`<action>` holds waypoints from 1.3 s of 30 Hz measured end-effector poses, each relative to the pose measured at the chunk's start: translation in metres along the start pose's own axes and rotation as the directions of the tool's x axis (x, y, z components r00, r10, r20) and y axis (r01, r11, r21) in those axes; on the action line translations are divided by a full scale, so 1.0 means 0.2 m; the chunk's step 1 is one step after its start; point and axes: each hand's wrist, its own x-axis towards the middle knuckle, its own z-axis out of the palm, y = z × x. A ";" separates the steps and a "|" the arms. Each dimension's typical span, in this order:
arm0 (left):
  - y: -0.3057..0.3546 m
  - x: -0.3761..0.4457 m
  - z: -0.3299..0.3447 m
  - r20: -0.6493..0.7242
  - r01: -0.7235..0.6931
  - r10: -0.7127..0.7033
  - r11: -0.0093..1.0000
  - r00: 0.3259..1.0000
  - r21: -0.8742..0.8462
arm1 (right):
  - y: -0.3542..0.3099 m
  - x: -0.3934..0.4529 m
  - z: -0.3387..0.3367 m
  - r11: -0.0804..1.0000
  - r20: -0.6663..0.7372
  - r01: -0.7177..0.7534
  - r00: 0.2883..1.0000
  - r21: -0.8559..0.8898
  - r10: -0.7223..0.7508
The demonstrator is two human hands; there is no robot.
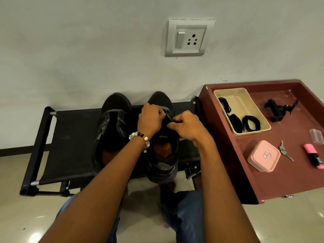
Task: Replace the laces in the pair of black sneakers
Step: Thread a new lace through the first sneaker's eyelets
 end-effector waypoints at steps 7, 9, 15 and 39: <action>0.02 -0.03 0.04 -0.075 0.118 -0.125 0.989 0.989 -0.093 | 0.06 0.02 -0.03 0.943 0.059 -0.086 0.996 0.322 0.070; 0.03 -0.03 0.05 -0.102 0.172 -0.183 0.979 0.978 -0.109 | 0.06 0.05 -0.01 0.924 -0.070 -0.023 0.996 0.383 0.053; 0.08 -0.05 0.06 -0.132 0.276 -0.300 0.945 0.945 -0.176 | 0.04 0.13 0.08 0.980 -0.311 0.031 0.950 0.195 0.032; 0.04 -0.27 -0.16 0.159 0.294 -0.284 0.955 0.946 -0.040 | 0.06 0.06 -0.11 0.800 -0.603 0.325 0.795 0.504 0.057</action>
